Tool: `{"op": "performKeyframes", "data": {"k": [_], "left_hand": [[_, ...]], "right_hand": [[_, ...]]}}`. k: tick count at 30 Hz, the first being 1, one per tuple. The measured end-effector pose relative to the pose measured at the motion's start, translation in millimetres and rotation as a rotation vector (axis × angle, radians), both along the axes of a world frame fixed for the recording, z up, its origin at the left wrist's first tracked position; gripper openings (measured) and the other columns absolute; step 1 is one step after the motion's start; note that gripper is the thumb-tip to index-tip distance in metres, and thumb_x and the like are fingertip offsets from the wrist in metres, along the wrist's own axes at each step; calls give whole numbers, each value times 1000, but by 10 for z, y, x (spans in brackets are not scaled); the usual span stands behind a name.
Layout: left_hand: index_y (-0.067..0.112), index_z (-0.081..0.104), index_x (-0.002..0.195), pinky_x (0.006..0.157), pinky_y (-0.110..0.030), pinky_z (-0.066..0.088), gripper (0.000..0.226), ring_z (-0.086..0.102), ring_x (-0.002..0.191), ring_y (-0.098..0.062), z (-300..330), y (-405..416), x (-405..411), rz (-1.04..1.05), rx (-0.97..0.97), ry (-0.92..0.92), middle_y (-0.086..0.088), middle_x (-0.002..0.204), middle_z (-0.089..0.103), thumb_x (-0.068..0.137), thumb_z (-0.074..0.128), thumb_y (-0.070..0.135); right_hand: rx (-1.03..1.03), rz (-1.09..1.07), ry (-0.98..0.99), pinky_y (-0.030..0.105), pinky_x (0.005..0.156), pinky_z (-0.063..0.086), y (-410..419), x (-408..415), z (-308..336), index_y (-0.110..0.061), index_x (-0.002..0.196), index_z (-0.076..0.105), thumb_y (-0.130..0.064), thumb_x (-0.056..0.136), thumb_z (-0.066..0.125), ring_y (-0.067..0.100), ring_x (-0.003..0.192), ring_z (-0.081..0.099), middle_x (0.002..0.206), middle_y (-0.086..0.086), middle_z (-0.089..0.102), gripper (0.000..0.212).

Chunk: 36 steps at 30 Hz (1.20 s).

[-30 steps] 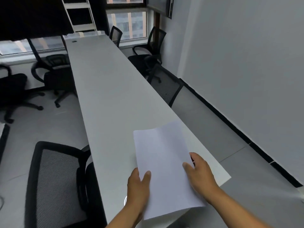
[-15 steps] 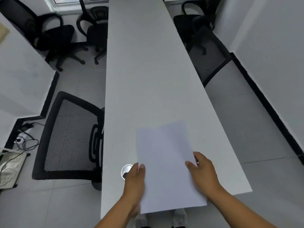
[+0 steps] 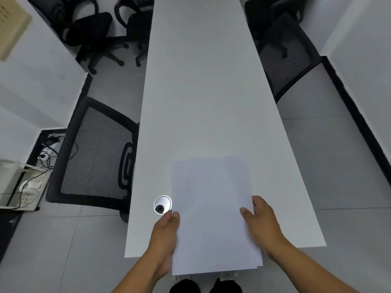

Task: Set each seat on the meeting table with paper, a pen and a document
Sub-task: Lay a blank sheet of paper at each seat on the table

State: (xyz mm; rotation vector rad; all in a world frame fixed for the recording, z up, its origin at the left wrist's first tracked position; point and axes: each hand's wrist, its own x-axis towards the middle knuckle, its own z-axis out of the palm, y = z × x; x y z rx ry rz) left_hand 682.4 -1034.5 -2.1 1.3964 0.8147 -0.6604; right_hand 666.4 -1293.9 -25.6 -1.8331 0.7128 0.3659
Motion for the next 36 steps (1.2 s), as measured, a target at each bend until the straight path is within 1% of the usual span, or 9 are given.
{"op": "performKeyframes", "data": {"k": [5,9,14,20,24,26,30,33,36], "left_hand": [[19,76,124,67,-35,65,29,83,91,-23,36,57,-47,31,-5,-19,-8,112,84,116,49,26],[17,76,124,68,-36,65,30,83,90,-23,23,147,-71,63,43,-30,-8,112,84,117,48,26],[21,77,120,93,-41,60,26,80,100,-21,-9,284,-112,134,87,-29,-2,113,84,115,51,24],[20,72,109,89,-39,56,21,79,84,-14,72,534,-120,208,136,-44,7,89,85,115,52,22],[14,70,136,110,-50,52,29,74,116,-31,45,702,-106,253,178,-45,-8,119,82,114,54,26],[12,70,136,114,-52,50,30,72,121,-34,47,725,-103,284,185,-50,-12,125,79,114,55,24],[14,71,132,110,-48,52,26,74,115,-31,27,686,-86,308,163,-50,-10,121,80,113,57,24],[24,68,113,105,-42,49,10,72,98,-19,48,595,-57,314,133,-43,3,98,82,113,57,21],[23,70,105,97,-40,53,16,76,89,-16,55,518,-24,255,108,-39,8,89,84,113,56,22]], "right_hand": [[-24,71,19,33,99,55,-61,-5,-16,-37,113,60,-25,108,57,6,108,67,116,-18,69,13],[-140,110,22,38,91,59,-152,48,-88,-22,108,60,-22,107,56,15,98,68,107,-6,70,4],[-332,154,37,16,61,38,-252,148,-117,-12,101,52,-14,108,51,4,79,56,95,-2,62,8],[-472,125,123,34,66,53,-370,282,-157,-9,107,53,-8,103,51,18,74,60,92,4,62,5],[-529,104,168,29,58,44,-434,342,-163,-7,109,53,-10,101,53,20,73,58,95,4,62,9],[-571,95,198,29,57,44,-475,347,-180,-9,104,54,-14,101,55,18,70,57,91,3,61,6],[-625,99,267,27,55,38,-555,334,-197,-11,99,56,-21,102,56,15,68,54,88,1,60,10],[-646,115,295,26,53,34,-594,331,-201,-13,100,56,-27,102,57,14,67,50,88,-1,58,14],[-648,113,308,28,57,40,-611,341,-221,-13,99,56,-29,99,59,18,72,54,90,0,59,16]]}}
